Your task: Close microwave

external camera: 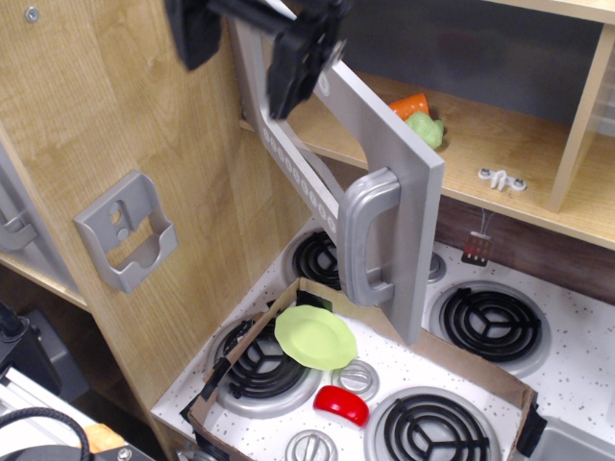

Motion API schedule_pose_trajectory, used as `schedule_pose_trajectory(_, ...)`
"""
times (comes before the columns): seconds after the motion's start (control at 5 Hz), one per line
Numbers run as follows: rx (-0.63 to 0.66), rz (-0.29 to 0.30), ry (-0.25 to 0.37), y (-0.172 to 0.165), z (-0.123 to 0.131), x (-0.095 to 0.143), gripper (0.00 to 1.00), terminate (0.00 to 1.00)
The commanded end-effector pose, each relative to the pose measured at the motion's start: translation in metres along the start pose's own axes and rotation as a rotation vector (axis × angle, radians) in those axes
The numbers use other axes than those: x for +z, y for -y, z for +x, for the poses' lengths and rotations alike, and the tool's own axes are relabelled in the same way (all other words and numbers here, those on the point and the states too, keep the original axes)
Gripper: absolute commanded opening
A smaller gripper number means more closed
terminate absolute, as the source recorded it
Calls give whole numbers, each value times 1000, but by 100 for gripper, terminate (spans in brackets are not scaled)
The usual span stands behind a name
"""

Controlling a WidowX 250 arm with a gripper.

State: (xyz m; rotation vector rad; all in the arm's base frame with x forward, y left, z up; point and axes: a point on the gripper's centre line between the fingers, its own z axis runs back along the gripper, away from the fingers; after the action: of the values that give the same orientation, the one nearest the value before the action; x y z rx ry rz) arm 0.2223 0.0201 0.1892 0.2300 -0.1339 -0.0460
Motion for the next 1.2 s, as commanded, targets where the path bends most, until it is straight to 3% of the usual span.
schedule_pose_trajectory(0.0,-70,-9,70,-9,1,-38,100,0)
schedule_pose_trajectory(0.4,-171,-14,125,5,34,-59,100,0)
schedule_pose_trajectory(1.0,-265,-29,215,33,91,-62,100,0)
